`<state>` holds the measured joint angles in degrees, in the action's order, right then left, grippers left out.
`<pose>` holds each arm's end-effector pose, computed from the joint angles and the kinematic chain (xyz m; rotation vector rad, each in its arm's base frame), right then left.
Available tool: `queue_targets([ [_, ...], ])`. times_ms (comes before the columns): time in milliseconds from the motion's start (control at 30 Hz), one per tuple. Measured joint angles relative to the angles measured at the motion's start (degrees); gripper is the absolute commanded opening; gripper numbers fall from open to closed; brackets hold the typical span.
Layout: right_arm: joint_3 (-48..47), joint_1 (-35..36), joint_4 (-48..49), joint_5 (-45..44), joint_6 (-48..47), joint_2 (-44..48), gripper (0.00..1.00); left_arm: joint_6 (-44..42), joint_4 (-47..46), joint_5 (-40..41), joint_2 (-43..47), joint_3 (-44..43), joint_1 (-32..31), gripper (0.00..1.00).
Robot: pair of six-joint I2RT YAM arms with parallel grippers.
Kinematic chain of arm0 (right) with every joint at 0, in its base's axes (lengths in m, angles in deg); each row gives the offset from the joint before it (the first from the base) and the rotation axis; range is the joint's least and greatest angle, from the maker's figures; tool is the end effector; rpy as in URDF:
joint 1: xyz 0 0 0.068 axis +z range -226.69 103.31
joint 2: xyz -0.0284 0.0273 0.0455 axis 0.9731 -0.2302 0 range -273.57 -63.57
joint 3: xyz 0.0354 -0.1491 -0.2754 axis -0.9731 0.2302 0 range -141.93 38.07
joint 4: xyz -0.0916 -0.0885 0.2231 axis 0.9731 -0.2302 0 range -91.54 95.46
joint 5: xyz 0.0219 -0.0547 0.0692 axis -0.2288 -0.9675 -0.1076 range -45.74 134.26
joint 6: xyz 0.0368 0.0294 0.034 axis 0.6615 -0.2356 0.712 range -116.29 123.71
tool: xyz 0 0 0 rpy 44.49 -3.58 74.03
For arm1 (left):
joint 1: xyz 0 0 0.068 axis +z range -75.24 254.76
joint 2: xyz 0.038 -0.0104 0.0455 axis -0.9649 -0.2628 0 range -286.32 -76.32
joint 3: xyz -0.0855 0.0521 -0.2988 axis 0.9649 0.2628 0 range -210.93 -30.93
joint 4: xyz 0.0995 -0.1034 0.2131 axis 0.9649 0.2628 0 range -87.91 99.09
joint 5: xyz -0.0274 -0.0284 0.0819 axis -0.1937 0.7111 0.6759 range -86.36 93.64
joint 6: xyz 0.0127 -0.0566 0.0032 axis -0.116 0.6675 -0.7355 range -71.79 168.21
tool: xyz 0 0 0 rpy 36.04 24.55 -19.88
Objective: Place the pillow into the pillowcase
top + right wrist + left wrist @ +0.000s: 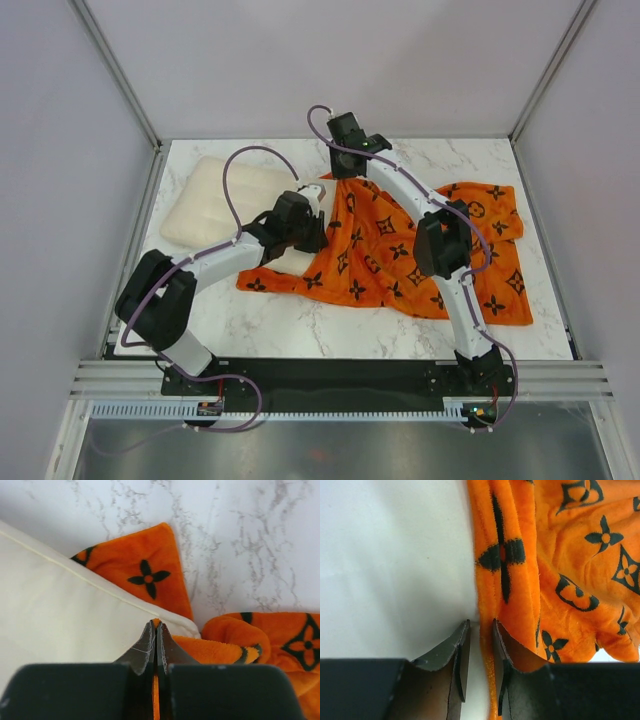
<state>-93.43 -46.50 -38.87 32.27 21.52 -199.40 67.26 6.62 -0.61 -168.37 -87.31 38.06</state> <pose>0.4887 0.2743 0.2833 -0.1641 2.3945 0.1378 0.2782 -0.2112 0.2549 0.3990 2.3070 -0.5850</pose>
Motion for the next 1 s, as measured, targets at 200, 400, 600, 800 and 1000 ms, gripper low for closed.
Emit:
queue_targets([
  [200, 2.3, 1.4, 4.6, 8.3, 0.0, 0.6, 0.00, 0.2, -0.5, -1.4, 0.0, 0.5, 0.1, 0.28],
  [400, 9.8, 3.1, 8.3, 12.3, -0.3, 6.0, 0.00, 0.5, 1.0, -1.8, 1.8, 1.3, 0.2, 0.66],
  [600, 14.4, 1.0, 11.2, 14.0, 1.0, 10.3, 0.00, 1.7, 8.0, -1.3, 8.6, 1.2, 7.3, 1.00],
  [800, 17.7, -0.7, 11.8, 14.8, 1.5, 10.6, 0.00, 1.8, 12.6, 5.0, 13.1, -0.9, 18.7, 1.00],
  [1000, 17.9, 0.0, 12.1, 16.3, 1.5, 10.6, 0.00, 1.7, 13.7, 5.7, 11.5, -3.2, 21.4, 1.00],
])
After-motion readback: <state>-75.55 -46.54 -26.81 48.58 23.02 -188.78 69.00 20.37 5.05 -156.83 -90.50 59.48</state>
